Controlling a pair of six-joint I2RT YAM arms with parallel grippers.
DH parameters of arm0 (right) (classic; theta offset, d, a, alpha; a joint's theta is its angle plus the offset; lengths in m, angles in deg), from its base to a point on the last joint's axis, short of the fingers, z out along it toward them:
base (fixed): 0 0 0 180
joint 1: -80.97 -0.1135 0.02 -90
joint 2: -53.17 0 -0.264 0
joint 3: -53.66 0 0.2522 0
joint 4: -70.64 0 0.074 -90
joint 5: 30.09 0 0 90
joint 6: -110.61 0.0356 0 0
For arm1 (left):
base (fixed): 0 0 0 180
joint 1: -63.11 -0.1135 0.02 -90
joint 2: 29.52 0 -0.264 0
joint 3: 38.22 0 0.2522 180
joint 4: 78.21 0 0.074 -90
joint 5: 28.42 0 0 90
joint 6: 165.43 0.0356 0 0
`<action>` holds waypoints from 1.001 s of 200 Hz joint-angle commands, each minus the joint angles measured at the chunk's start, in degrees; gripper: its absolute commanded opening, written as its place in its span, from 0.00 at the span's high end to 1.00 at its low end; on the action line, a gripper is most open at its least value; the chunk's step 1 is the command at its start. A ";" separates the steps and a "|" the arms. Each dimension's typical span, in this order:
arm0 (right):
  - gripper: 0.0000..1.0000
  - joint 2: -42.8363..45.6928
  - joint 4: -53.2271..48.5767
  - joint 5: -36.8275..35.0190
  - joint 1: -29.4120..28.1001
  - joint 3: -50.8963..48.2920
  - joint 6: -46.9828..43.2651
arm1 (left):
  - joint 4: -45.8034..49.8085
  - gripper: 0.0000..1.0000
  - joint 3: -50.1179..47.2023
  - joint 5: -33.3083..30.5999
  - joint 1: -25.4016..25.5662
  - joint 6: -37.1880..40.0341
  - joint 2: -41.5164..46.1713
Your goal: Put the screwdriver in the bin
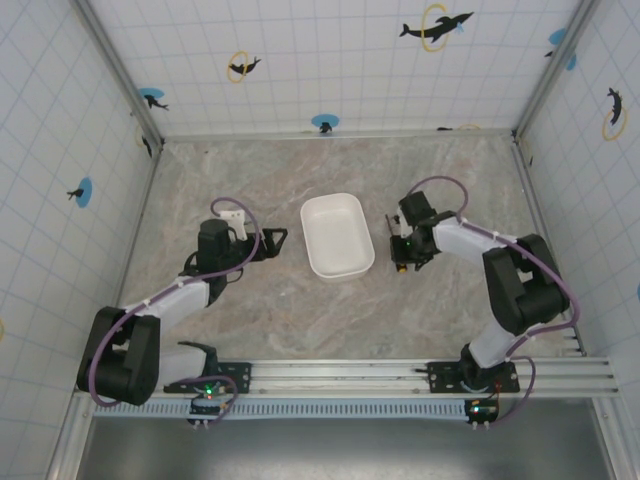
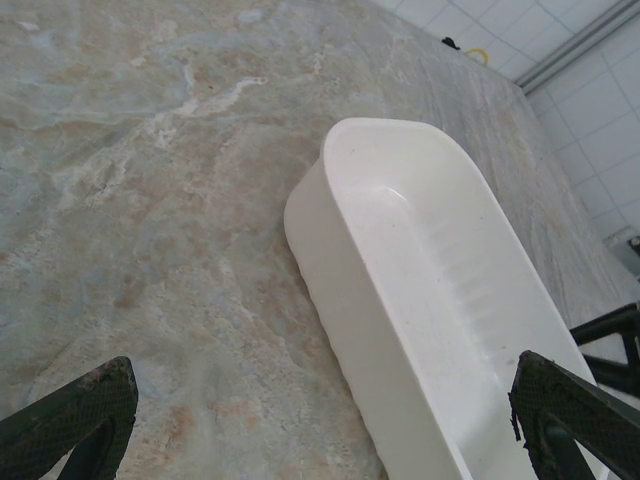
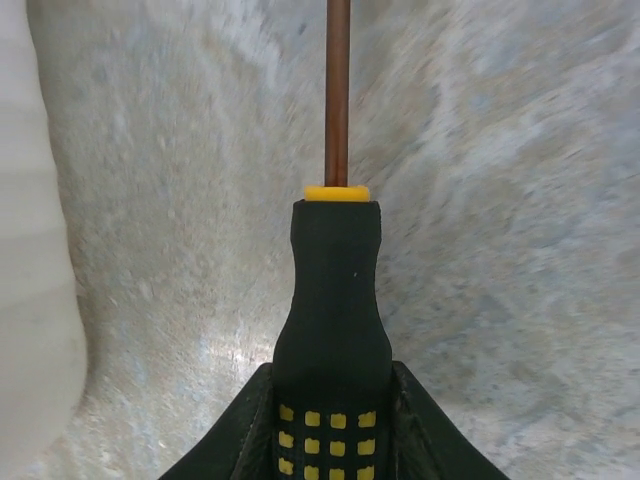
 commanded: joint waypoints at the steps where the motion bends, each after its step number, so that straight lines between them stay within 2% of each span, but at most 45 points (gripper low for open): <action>1: 0.98 4.23 -2.58 6.42 3.86 6.51 4.44 | 1.51 0.02 0.39 -0.12 0.29 1.42 1.21; 20: 1.00 6.56 -2.76 7.98 4.99 12.14 8.51 | 2.04 0.02 0.59 -0.44 0.29 1.71 1.52; 48: 1.00 8.32 -1.51 5.02 2.81 21.29 15.14 | 2.57 0.02 0.99 -0.60 0.29 1.95 1.61; 68: 1.00 8.82 0.23 -3.98 -2.48 25.39 18.41 | 2.58 0.02 0.93 -0.49 0.30 1.91 1.74; 95: 1.00 9.40 5.72 -16.49 -10.91 23.82 20.92 | 3.00 0.02 1.01 -0.70 0.29 2.16 2.11; 118: 1.00 8.43 7.73 -22.07 -16.27 21.35 22.72 | 3.70 0.02 1.13 -0.93 0.33 2.61 2.31; 130: 1.00 7.21 5.04 -24.56 -18.84 21.43 24.31 | 3.90 0.02 1.19 -1.01 0.31 2.87 2.29; 164: 1.00 3.18 0.30 -25.38 -24.99 20.32 24.37 | 3.98 0.02 1.40 -1.02 0.30 3.08 1.63; 200: 1.00 -1.51 -1.52 -22.84 -26.62 18.35 23.20 | 3.89 0.02 1.37 -1.03 0.30 3.26 0.65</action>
